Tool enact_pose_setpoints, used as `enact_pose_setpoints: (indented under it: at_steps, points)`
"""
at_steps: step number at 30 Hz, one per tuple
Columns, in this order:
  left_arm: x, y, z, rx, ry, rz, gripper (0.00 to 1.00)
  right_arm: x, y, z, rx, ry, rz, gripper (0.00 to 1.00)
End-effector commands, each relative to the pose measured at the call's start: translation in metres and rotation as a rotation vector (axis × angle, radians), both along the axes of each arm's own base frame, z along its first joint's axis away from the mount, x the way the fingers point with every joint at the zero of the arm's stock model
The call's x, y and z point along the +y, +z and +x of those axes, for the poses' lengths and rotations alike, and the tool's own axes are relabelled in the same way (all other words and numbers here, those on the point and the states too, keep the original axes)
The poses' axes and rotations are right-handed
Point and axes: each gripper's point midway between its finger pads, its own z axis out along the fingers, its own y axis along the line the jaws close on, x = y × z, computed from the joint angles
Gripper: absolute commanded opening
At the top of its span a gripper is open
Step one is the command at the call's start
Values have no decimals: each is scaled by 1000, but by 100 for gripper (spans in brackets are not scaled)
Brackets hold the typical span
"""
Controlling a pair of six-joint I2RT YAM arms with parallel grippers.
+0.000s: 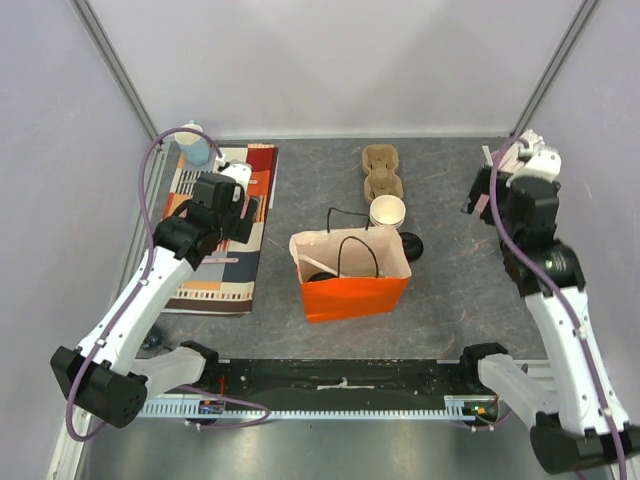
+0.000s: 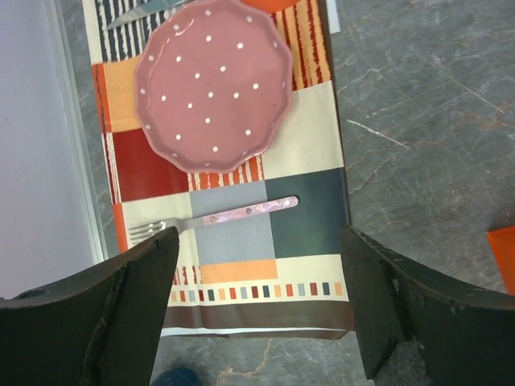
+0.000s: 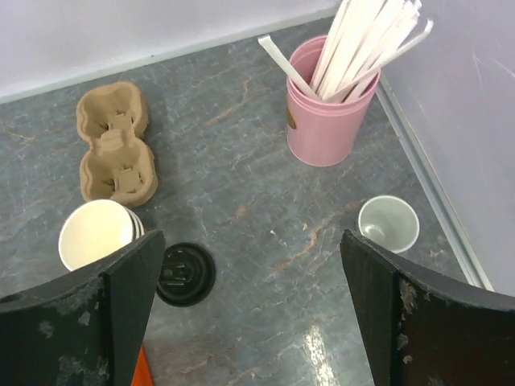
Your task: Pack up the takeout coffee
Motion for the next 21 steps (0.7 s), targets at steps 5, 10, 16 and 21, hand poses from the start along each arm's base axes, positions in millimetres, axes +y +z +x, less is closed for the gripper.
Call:
enact_pose_setpoints:
  at_steps: [5,10,16,21]
  points:
    - [11,-33,-12,-36,186,-188,81,-15,-27,-39,-237,-28,-30,98]
    - [16,-45,-18,-75,239,-231,65,-16,-60,-54,-213,-23,-25,98]
    - [29,-52,-23,-112,324,-233,65,-15,-87,-54,-187,-35,6,98]
    - [25,-57,-23,-113,322,-265,66,-16,-97,-53,-203,-53,31,98]
